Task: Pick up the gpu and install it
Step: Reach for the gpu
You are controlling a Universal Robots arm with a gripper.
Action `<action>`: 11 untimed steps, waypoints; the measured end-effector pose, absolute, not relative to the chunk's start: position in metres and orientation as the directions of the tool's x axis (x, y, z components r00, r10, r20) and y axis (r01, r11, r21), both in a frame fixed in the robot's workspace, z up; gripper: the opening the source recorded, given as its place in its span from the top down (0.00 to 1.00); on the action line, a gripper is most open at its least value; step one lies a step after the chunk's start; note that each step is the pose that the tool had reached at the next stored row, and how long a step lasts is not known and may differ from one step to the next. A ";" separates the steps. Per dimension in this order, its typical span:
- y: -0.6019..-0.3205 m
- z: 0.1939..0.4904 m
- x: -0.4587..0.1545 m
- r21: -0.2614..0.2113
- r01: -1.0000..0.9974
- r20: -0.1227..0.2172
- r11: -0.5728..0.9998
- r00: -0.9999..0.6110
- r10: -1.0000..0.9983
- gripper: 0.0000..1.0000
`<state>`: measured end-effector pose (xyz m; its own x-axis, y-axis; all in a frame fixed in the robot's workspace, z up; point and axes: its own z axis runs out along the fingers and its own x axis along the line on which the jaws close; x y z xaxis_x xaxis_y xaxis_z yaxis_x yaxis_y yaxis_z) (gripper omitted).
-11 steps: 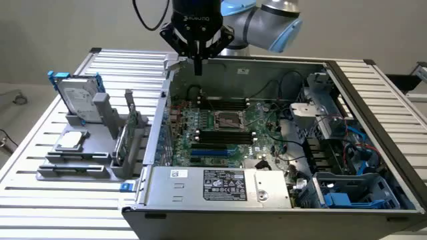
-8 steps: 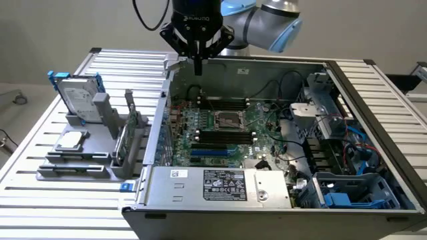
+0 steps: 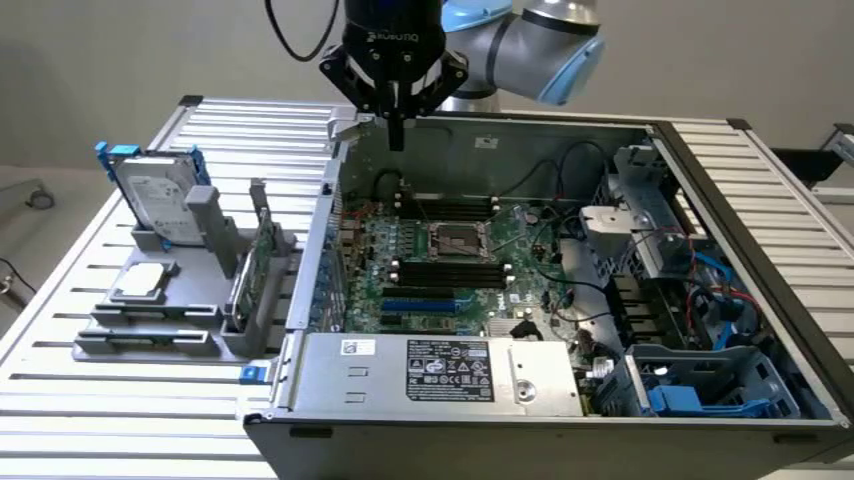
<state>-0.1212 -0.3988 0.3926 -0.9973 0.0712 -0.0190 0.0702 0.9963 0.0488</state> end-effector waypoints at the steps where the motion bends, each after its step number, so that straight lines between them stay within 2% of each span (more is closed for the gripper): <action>1: -0.397 0.393 -0.122 0.049 0.070 -0.019 0.996 -0.997 0.071 0.89; 11: -0.371 0.392 -0.152 0.050 0.070 -0.019 0.996 -0.997 0.071 0.89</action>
<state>-0.1517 -0.3711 0.3919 -0.9973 0.0707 -0.0188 0.0697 0.9963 0.0497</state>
